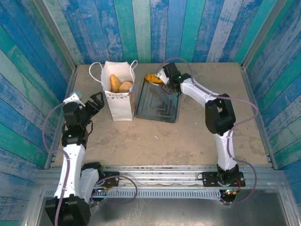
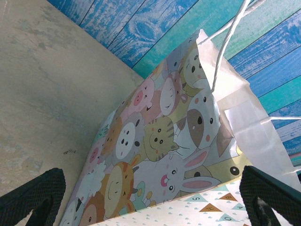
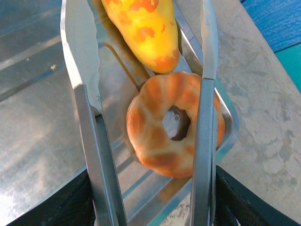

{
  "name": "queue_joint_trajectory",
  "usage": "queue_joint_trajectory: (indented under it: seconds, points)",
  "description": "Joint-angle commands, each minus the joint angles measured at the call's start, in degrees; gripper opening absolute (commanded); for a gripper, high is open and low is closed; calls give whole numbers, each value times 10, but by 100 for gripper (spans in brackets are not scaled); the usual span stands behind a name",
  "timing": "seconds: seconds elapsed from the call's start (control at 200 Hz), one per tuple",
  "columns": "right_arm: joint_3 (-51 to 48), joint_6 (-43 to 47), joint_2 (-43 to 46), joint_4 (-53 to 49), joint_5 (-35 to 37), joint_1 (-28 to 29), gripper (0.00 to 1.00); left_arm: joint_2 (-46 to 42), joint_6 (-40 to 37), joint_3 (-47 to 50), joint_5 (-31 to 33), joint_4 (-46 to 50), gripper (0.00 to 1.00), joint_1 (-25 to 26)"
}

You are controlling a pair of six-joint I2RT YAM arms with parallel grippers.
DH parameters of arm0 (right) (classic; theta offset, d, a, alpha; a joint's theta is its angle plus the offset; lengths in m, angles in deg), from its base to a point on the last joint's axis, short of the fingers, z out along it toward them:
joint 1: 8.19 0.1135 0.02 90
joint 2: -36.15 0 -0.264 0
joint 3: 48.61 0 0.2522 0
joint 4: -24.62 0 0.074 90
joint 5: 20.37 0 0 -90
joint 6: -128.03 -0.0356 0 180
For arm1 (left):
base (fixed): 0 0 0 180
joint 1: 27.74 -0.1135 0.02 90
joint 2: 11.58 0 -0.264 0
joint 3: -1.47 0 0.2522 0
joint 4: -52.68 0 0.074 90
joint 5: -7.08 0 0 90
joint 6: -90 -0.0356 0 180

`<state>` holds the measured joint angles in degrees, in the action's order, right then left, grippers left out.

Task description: Place the fake bread into the paper bag

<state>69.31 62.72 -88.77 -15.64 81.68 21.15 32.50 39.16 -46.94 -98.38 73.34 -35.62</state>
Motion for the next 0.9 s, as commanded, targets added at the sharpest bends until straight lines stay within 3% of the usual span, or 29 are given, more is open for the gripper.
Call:
queue_joint_trajectory:
  seconds: [0.0,0.416,0.897]
  points:
    - [36,9,-24,-6,-13,-6,61,4,-13,-16,3,-10,100,0]
    - [113,-3,-93,-38,-15,-9,55,13,-20,-28,9,-5,100,0]
    - [100,-16,-40,-41,-15,-4,35,12,-39,-90,18,51,100,0]
